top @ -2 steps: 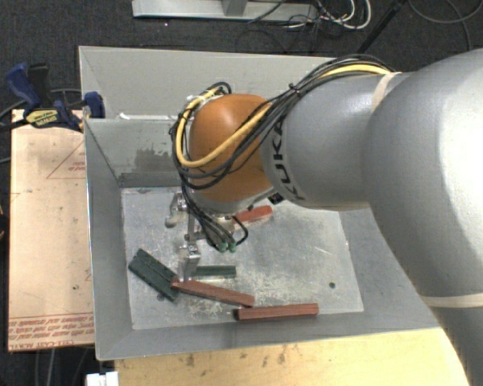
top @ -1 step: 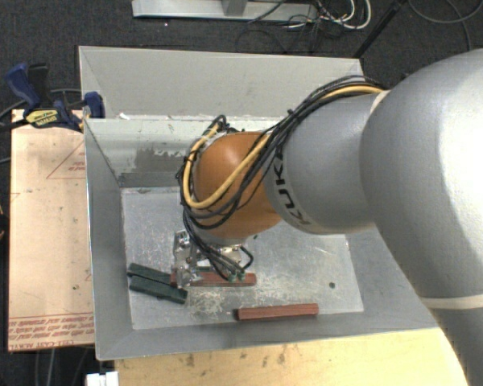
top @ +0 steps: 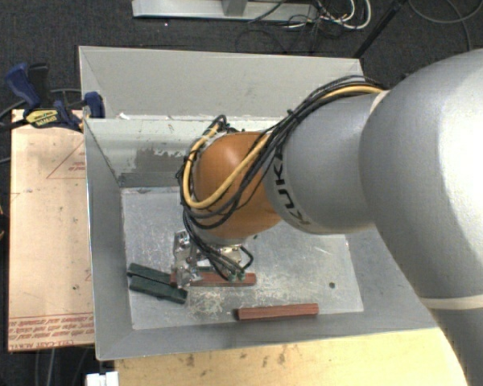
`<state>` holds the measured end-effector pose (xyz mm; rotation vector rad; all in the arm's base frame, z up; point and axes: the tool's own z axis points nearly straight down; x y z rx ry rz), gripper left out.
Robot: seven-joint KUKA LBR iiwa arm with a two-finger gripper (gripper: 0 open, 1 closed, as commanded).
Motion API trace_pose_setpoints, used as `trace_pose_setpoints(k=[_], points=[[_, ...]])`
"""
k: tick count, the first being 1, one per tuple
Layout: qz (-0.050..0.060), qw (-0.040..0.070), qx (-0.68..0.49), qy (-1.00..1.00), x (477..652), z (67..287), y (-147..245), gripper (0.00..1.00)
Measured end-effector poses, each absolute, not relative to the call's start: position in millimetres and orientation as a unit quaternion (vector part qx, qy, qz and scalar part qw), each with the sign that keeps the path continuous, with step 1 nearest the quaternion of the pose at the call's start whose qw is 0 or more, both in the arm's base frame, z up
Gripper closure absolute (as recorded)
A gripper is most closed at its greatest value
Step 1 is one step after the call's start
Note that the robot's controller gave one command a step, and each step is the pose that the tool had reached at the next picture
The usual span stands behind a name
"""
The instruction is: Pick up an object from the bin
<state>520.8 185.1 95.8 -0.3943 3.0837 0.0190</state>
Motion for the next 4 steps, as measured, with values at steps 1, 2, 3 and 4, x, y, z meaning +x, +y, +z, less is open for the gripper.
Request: trace_pose_setpoints(k=[1, 2, 3, 4], points=[[0.005, 0.011, -0.127, 0.992, 526.6, 96.6, 186.3, 1.0], [0.008, 0.025, -0.126, 0.992, 531.7, 94.7, 186.3, 0.0], [0.008, 0.023, -0.126, 0.992, 531.0, 94.6, 186.1, 0.0], [0.005, 0.022, -0.101, 0.995, 506.2, 89.4, 225.5, 1.0]])
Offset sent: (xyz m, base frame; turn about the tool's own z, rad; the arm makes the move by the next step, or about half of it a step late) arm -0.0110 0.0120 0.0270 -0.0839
